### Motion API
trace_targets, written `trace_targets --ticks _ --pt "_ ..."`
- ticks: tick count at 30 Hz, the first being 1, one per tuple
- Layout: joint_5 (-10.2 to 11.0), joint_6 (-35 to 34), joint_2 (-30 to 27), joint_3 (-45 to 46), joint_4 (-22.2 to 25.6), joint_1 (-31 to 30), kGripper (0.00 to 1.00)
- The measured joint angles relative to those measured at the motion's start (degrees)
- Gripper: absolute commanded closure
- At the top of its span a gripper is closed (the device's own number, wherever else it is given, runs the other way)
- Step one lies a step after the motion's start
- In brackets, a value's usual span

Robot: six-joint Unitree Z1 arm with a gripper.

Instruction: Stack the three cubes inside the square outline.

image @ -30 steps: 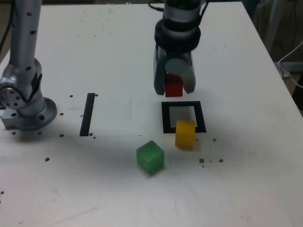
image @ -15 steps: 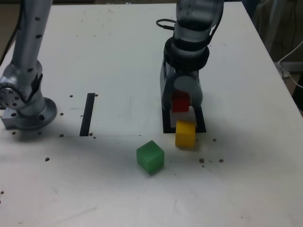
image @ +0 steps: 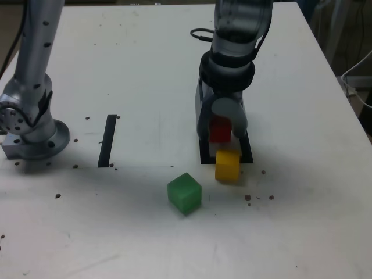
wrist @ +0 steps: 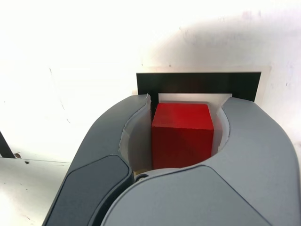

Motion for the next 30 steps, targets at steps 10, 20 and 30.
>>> trace_targets --ticks 10,20,30 --pt "-0.51 0.06 0.01 0.76 -1.12 -0.72 0.69" --pt "1.16 0.19 0.08 1.47 -2.17 -0.72 0.01" --pt "1.63 0.32 -0.05 1.63 -2.19 -0.72 0.01"
